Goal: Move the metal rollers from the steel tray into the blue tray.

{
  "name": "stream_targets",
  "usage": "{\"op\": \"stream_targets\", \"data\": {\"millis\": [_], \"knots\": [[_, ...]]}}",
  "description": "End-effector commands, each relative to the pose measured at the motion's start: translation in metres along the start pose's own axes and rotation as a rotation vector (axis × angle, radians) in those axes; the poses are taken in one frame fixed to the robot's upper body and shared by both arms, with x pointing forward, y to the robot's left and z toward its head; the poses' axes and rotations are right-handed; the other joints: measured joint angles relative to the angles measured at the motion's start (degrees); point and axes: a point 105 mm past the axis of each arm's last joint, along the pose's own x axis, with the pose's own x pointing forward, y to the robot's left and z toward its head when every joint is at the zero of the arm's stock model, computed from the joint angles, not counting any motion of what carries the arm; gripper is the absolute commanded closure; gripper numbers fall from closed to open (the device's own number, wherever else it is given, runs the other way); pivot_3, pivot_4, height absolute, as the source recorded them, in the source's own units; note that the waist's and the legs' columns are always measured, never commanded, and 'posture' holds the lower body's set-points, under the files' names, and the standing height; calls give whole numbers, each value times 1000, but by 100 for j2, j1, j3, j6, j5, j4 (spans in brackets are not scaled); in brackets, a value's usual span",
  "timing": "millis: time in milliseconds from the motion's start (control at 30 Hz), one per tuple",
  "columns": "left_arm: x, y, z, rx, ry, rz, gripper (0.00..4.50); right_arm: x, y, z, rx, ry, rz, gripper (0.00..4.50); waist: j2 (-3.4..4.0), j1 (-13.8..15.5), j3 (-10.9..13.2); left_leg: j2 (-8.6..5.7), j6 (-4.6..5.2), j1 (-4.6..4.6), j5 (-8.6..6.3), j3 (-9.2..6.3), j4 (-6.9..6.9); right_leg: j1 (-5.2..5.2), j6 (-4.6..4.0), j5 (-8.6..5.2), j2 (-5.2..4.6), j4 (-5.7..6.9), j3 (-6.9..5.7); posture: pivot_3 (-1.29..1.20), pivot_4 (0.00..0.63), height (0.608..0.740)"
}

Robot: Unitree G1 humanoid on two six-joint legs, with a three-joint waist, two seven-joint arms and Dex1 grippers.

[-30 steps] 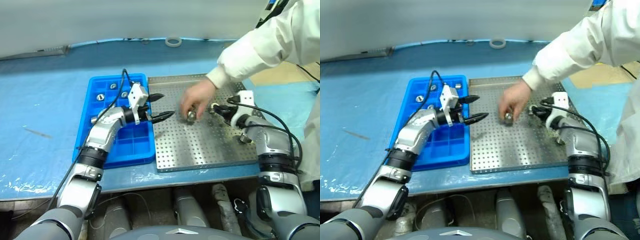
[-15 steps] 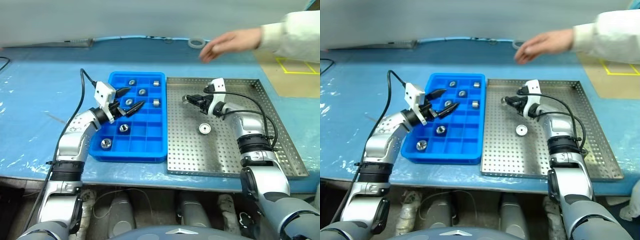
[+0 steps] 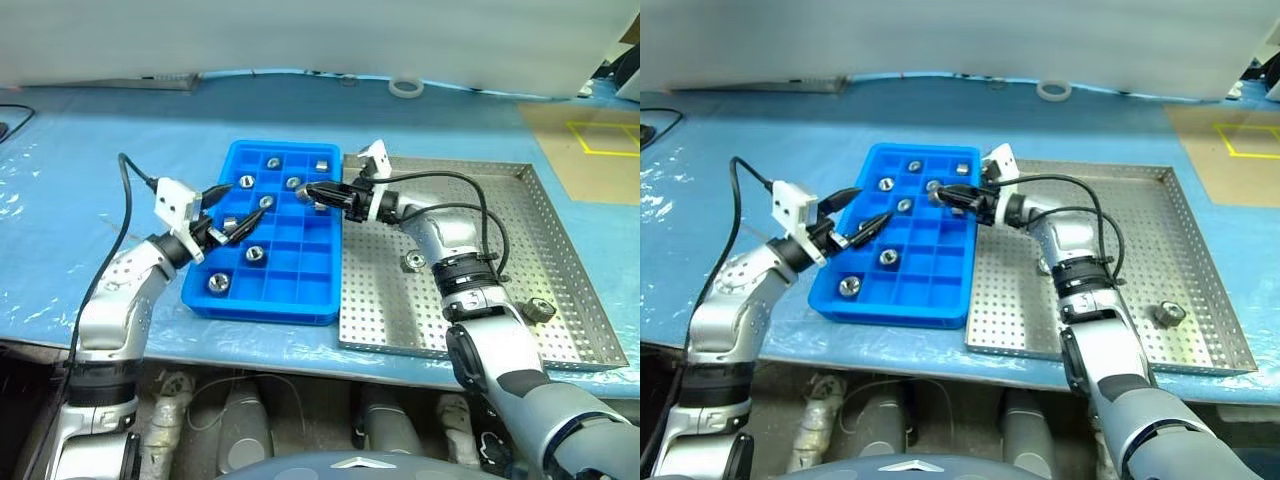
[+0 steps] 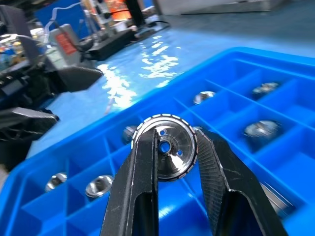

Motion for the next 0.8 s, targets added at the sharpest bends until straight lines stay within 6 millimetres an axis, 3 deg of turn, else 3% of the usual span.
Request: {"op": "stream_targets", "data": {"millis": [33, 200, 333, 600, 800], "knots": [[-14, 7, 15, 42, -34, 52, 0, 19, 16, 14, -39, -34, 87, 3735, 0, 26, 0, 1, -1, -1, 1, -2, -1, -1, -1, -1, 0, 1, -2, 152, 150, 740], [-26, 8, 14, 48, -16, 89, 0, 43, 23, 0, -51, 18, 91, 3735, 0, 104, 0, 1, -5, -14, 3, -7, -3, -13, -2, -1, 0, 4, -8, 202, 150, 740], [-34, 9, 12, 54, 1, 110, 0, 48, 19, -11, -97, 81, 73, 3735, 0, 202, 0, 1, -5, -20, 3, -9, -3, -17, -3, -1, -1, 4, -11, 218, 150, 740], [-33, 10, 7, 55, 15, 97, 0, 29, 2, -9, -116, 96, 43, 3735, 0, 308, 0, 1, -9, -24, 5, -15, 1, -19, -3, -1, -1, 11, -15, 187, 150, 740], [-26, 10, 5, 51, 17, 67, 0, 14, 8, -19, -146, 158, 108, 3735, 0, 303, 0, 2, -10, -24, 6, -16, 3, -21, -3, -1, 2, 15, -15, 144, 150, 740]]}}
